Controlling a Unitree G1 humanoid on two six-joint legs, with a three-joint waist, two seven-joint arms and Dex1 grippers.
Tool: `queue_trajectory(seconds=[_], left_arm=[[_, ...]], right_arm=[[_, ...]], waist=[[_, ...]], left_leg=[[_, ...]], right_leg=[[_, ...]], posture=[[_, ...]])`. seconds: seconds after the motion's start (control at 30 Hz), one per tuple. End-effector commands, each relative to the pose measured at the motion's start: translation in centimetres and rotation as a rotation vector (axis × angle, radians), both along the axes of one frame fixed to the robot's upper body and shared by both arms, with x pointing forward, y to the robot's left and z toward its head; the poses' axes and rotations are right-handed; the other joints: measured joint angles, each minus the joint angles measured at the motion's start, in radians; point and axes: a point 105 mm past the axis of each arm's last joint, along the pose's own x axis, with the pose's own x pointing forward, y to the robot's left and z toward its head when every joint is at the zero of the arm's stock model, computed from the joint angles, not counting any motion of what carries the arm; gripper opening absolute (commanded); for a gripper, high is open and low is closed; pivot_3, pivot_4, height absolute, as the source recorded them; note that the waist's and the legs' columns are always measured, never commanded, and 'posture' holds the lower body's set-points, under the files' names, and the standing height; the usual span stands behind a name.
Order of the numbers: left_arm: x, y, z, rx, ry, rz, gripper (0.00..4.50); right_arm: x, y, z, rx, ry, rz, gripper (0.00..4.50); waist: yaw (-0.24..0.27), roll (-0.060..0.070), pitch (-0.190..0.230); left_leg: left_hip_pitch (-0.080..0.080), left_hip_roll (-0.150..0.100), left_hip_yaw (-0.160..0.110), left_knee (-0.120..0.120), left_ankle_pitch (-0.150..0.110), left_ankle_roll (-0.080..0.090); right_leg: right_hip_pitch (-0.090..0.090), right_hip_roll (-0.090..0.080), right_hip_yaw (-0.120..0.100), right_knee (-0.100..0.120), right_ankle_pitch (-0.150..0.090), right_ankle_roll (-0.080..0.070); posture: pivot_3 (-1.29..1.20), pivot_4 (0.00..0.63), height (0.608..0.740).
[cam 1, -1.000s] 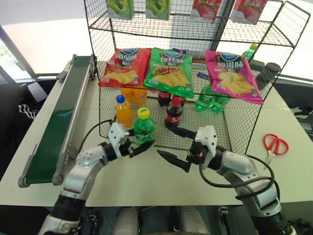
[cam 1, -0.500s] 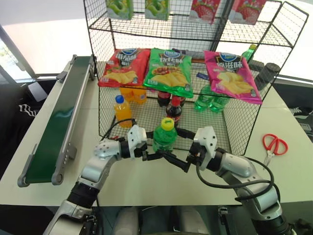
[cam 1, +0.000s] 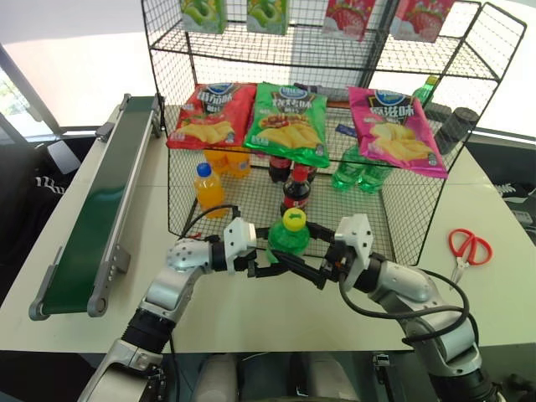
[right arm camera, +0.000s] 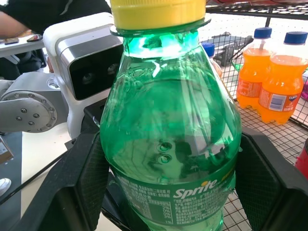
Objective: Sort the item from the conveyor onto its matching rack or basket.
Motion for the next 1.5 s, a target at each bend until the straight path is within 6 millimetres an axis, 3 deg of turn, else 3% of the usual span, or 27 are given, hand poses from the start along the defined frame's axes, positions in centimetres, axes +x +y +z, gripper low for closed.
queue_trajectory(seconds=[0.03, 0.1, 0.23, 0.4, 0.57, 0.83, 1.17, 1.47, 1.5], left_arm=[[-0.2, -0.6, 1.9, -0.046, -0.061, -0.031, 3.71], [-0.1, -0.5, 1.7, -0.036, -0.060, -0.025, 4.44], [0.2, 0.4, 1.0, -0.002, -0.011, 0.006, 4.44], [0.1, 2.3, -0.3, 0.049, 0.034, 0.057, 4.44], [0.3, 3.7, -0.2, 0.028, 0.045, 0.145, 4.44], [0.2, 4.3, 0.9, -0.001, 0.042, 0.193, 4.44], [0.0, 4.5, 1.0, 0.015, 0.043, 0.204, 4.44], [0.1, 4.5, 1.0, 0.020, 0.044, 0.208, 4.44], [0.1, 4.5, 1.0, 0.020, 0.045, 0.207, 4.49]], right_arm=[[0.1, 0.1, 0.1, 0.025, -0.011, 0.000, 3.02], [0.2, -0.1, 0.1, 0.031, -0.022, -0.021, 3.02], [1.4, -1.6, 0.8, 0.039, -0.069, -0.131, 3.02], [2.5, -4.8, 1.4, 0.042, -0.130, -0.339, 3.02], [4.3, -9.1, 0.5, 0.072, -0.115, -0.607, 3.02], [7.6, -13.0, -1.1, 0.151, -0.082, -0.864, 3.02], [10.5, -15.0, -3.5, 0.170, -0.031, -0.996, 3.02], [10.5, -15.4, -4.2, 0.212, 0.002, -0.998, 3.02], [10.4, -15.3, -4.2, 0.214, 0.002, -0.991, 3.52]], waist=[[0.000, 0.000, 0.000], [0.002, 0.000, 0.000], [-0.001, 0.000, 0.000], [0.000, 0.000, 0.000], [0.000, 0.000, 0.000], [-0.003, 0.003, 0.000], [-0.003, 0.005, 0.000], [-0.003, 0.006, -0.001], [-0.003, 0.006, -0.001]], left_leg=[[0.000, 0.000, 0.000, 0.000, 0.000, 0.000], [0.000, 0.000, 0.000, 0.000, 0.000, 0.000], [0.000, 0.000, 0.000, 0.001, 0.000, 0.000], [0.000, 0.001, 0.000, 0.000, 0.000, 0.000], [0.000, 0.001, 0.000, 0.000, 0.000, 0.000], [0.001, 0.001, 0.000, 0.000, 0.000, 0.000], [0.001, 0.001, 0.001, 0.000, 0.000, 0.000], [0.001, 0.002, 0.001, 0.000, 0.000, 0.000], [0.001, 0.002, 0.001, 0.000, 0.000, 0.000]], right_leg=[[0.000, 0.000, 0.000, 0.000, 0.000, 0.000], [0.000, 0.000, 0.000, 0.000, 0.000, 0.000], [0.000, 0.000, 0.000, 0.000, 0.000, 0.000], [0.000, 0.001, 0.000, 0.001, 0.000, 0.000], [0.000, 0.000, 0.000, 0.001, 0.000, 0.000], [0.000, 0.001, 0.002, 0.003, 0.000, 0.000], [0.000, 0.000, 0.003, 0.003, 0.000, 0.000], [0.000, 0.000, 0.003, 0.003, 0.000, 0.000], [0.000, 0.000, 0.003, 0.003, 0.000, 0.000]], posture=[[0.00, 0.150, 0.740], [0.00, 0.150, 0.740], [0.00, 0.150, 0.740], [0.00, 0.150, 0.740], [0.00, 0.150, 0.740], [0.00, 0.150, 0.740], [0.00, 0.150, 0.740], [0.00, 0.150, 0.740], [0.00, 0.150, 0.740]])
